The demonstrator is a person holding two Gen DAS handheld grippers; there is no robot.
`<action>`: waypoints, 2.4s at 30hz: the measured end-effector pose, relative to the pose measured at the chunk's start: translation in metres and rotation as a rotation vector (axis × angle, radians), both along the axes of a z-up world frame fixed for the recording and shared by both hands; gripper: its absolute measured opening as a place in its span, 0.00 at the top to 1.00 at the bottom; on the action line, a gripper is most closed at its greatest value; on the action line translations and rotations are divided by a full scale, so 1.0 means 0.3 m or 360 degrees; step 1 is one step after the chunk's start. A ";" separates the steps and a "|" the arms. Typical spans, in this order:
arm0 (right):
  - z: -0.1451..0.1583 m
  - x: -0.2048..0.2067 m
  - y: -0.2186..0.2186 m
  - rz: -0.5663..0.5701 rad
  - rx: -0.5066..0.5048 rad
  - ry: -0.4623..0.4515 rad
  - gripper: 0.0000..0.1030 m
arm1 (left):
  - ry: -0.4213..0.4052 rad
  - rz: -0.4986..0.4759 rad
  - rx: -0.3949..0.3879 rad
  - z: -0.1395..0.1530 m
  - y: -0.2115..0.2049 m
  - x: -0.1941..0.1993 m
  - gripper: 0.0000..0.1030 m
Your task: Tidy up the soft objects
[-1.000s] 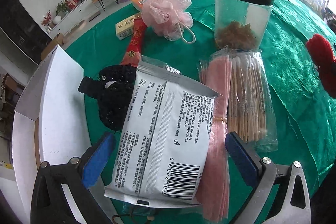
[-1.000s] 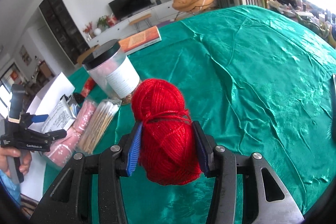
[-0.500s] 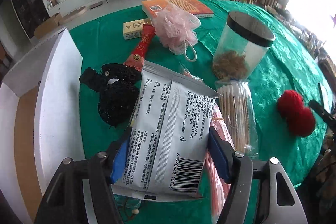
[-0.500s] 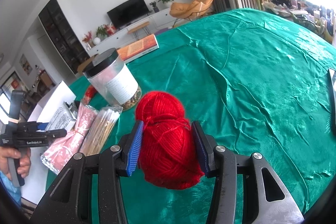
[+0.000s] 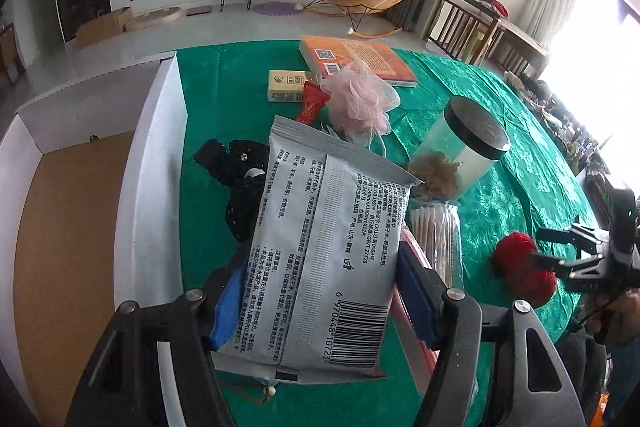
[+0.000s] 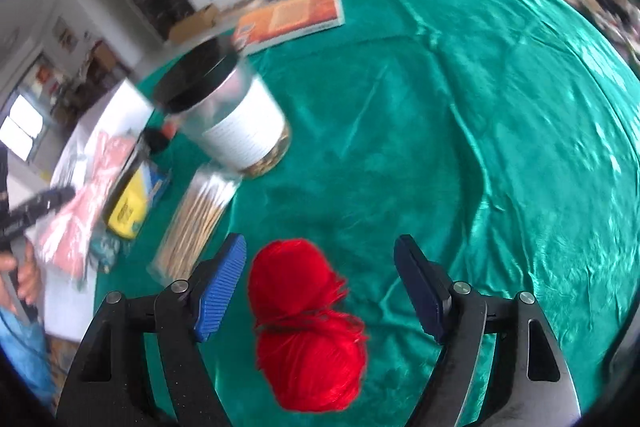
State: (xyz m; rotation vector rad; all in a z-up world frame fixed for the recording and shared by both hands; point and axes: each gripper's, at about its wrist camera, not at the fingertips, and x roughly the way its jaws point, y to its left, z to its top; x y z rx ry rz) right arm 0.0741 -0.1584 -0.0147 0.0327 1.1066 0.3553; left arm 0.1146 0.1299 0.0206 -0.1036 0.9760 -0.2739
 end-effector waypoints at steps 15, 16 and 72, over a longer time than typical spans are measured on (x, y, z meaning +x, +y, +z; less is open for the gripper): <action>-0.045 0.022 -0.038 -0.0172 -0.0171 0.0011 0.57 | 0.0105 0.0026 0.0314 -0.172 -0.067 0.079 0.33; -0.046 0.021 -0.046 -0.0180 -0.0160 0.0014 0.57 | 0.0104 0.0042 0.0285 -0.170 -0.058 0.081 0.36; -0.223 0.029 -0.064 -0.0786 -0.0309 -0.0295 0.23 | -0.0085 0.0050 0.0206 -0.381 -0.251 -0.243 0.00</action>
